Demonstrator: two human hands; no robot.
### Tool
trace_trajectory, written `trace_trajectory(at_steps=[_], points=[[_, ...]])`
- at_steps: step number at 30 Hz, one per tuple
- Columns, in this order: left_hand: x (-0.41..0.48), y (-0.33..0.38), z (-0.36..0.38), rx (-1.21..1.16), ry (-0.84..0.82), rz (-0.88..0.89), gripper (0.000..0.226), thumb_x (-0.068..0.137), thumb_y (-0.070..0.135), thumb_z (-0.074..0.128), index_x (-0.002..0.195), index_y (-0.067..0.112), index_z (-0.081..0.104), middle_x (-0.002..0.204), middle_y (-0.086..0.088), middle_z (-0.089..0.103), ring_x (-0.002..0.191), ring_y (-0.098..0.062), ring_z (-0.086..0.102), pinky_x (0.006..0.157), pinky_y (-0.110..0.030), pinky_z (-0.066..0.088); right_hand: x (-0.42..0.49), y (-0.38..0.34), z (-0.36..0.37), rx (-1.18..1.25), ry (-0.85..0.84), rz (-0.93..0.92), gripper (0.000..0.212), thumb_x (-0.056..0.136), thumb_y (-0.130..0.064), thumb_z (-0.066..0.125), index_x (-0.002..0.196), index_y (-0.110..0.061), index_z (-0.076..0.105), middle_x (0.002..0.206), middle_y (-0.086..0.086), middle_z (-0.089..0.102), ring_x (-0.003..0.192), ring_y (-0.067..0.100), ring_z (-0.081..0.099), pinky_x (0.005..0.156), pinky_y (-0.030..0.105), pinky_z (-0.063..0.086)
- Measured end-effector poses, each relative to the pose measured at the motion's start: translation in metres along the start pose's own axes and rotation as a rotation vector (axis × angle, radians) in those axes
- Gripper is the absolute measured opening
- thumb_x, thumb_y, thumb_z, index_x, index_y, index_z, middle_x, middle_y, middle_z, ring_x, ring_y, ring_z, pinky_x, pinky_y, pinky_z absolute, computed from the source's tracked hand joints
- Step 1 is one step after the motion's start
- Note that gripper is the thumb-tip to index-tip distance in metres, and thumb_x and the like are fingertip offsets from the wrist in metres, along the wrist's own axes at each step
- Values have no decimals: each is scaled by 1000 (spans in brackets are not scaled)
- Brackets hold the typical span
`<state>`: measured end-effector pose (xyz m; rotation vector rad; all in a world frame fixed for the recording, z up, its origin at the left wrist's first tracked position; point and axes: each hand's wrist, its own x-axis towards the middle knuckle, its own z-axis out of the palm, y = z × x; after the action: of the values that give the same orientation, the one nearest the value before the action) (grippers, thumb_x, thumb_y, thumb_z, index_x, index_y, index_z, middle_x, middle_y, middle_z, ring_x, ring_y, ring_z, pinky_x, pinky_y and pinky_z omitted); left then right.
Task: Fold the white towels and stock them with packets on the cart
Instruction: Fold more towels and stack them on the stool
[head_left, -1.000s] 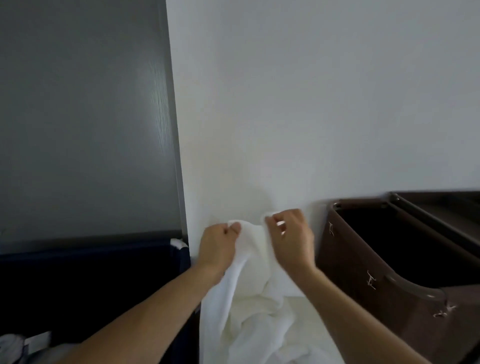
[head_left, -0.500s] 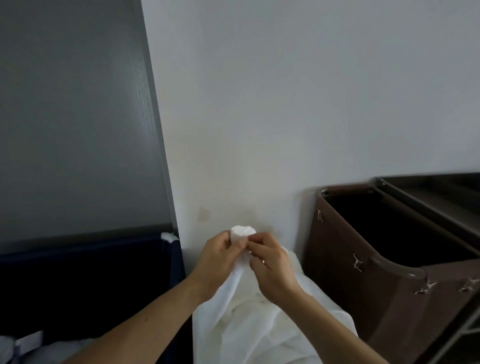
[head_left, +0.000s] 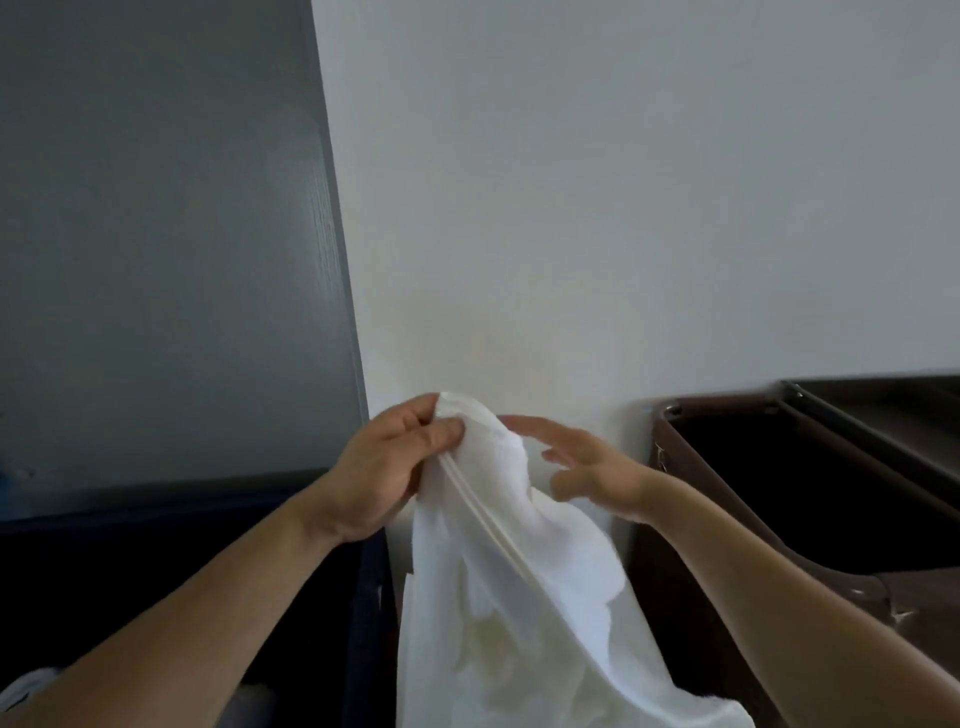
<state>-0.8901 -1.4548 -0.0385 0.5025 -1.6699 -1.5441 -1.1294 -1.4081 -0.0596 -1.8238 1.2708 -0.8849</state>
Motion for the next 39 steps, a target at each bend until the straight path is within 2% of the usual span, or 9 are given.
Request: trace_trajectory(at_steps=[4, 8, 11, 15, 22, 27, 34, 37, 39], points=[[13, 30, -9, -33, 16, 18, 15, 88, 11, 60, 99, 6, 69, 87, -10, 71, 80, -19, 68, 71, -28, 57, 17, -6, 20, 249, -256, 70, 60, 57, -9, 59, 116, -19, 65, 109, 2, 68, 105, 21, 63, 96, 44, 48], [13, 37, -32, 193, 52, -36, 21, 96, 12, 53, 111, 1, 62, 90, -5, 69, 84, -17, 65, 78, -28, 56, 21, 7, 11, 184, -70, 65, 43, 52, -16, 76, 95, -13, 69, 85, -7, 70, 82, 10, 66, 73, 26, 53], [10, 39, -54, 445, 103, -21, 17, 101, 11, 48, 109, 5, 62, 90, 3, 70, 87, -9, 64, 83, -25, 54, 16, 14, -22, -134, -15, 113, 35, 56, -33, 88, 78, -22, 63, 73, -10, 62, 70, 8, 58, 64, 24, 46], [12, 28, -91, 681, 310, 32, 36, 93, 38, 55, 106, 5, 61, 99, -22, 63, 89, -21, 58, 92, -52, 49, 2, 37, -57, -549, 28, 218, 27, 69, -32, 87, 84, -24, 66, 82, -7, 68, 79, 15, 65, 72, 27, 50], [14, -30, -113, 840, 460, -102, 24, 100, 37, 53, 90, 17, 57, 88, -9, 64, 88, -34, 62, 82, -49, 49, -25, 57, -57, -556, 249, 165, 42, 88, -29, 71, 119, -46, 48, 85, -14, 60, 76, 7, 58, 72, 21, 46], [21, -43, -116, 839, 490, -118, 18, 102, 35, 49, 96, 20, 56, 93, -6, 66, 89, -29, 65, 86, -55, 53, -35, 70, -47, -776, 200, 15, 24, 89, -35, 70, 110, -24, 65, 100, -8, 65, 80, 12, 57, 77, 26, 45], [18, -48, -103, 893, 421, -90, 20, 103, 33, 47, 105, 16, 55, 93, -8, 66, 86, -29, 66, 78, -53, 58, -41, 89, -30, -1009, -81, 240, 32, 95, -52, 47, 109, -27, 62, 100, -5, 64, 95, 17, 60, 80, 30, 43], [19, -47, -103, 963, 396, -88, 21, 103, 31, 46, 104, 11, 54, 85, -13, 64, 74, -33, 66, 68, -50, 59, -45, 91, -21, -880, -136, 325, 31, 91, -61, 50, 99, -31, 54, 88, -9, 60, 86, 18, 63, 72, 29, 46], [25, -37, -109, 1017, 420, -96, 22, 104, 31, 45, 104, 10, 52, 84, -13, 62, 72, -33, 65, 66, -48, 58, -38, 72, -33, -715, 1, 373, 32, 89, -56, 61, 89, -25, 53, 76, -7, 65, 72, 12, 67, 64, 24, 49]])
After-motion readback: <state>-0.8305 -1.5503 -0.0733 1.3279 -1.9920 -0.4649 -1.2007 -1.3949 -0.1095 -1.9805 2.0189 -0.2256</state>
